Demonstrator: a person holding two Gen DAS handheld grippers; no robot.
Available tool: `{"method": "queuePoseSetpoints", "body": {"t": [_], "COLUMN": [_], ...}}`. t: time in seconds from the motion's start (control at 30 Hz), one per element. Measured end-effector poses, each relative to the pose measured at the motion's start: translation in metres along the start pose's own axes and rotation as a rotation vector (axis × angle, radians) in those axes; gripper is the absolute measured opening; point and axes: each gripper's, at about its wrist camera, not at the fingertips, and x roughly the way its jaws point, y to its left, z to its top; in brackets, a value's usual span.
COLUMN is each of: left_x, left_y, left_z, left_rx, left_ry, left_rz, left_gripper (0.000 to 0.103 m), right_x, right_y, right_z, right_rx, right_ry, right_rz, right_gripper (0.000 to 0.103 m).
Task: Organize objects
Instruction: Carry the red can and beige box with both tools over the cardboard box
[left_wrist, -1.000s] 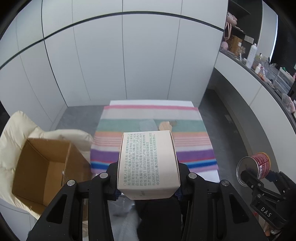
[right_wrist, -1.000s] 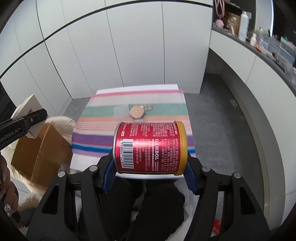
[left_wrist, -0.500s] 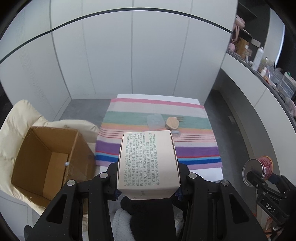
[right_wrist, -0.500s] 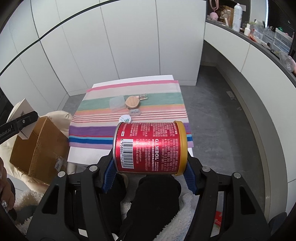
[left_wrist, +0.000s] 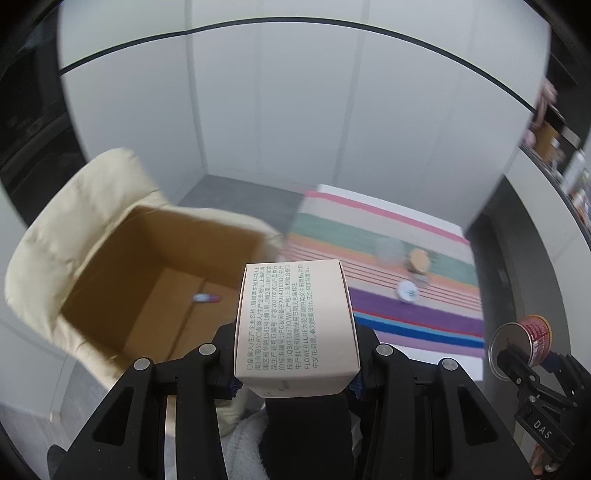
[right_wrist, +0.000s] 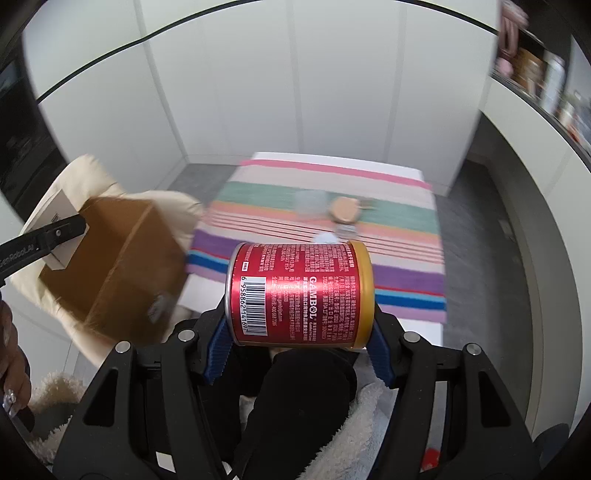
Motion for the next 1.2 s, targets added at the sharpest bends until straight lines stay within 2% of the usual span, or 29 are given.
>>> {"method": "queuePoseSetpoints", "body": {"t": [0.23, 0.4, 0.6, 0.83, 1.2], "left_x": [-0.009, -0.012, -0.010, 0.013, 0.063], "left_y": [0.085, 0.146, 0.198, 0.206, 0.206], "left_z": [-0.016, -0.034, -0.055, -0.058, -0.036], "left_rx": [-0.146, -0.247, -0.335, -0.355, -0.347], "left_ry": [0.005, 0.028, 0.069, 0.106, 0.165], "left_rz": [0.111, 0.184, 0.229, 0.220, 0.196], "left_gripper": [0.044, 0.044, 0.044, 0.044, 0.044], "right_x": [0.015, 0.026, 0.044, 0.058, 0.101], "right_y": [0.093, 0.160, 0.222, 0.259, 0.277], "right_z": [0.010, 0.004, -0.008, -0.016, 0.001], "right_rx": [-0.173, -0.298, -0.411, -0.485, -0.491], "right_ry": [0.005, 0.029, 0.077, 0.110, 0.156], "right_rz": [0.130, 0.223, 0.290, 0.295, 0.279], "right_gripper": [0.064, 0.064, 0.065, 0.065, 0.065]}}
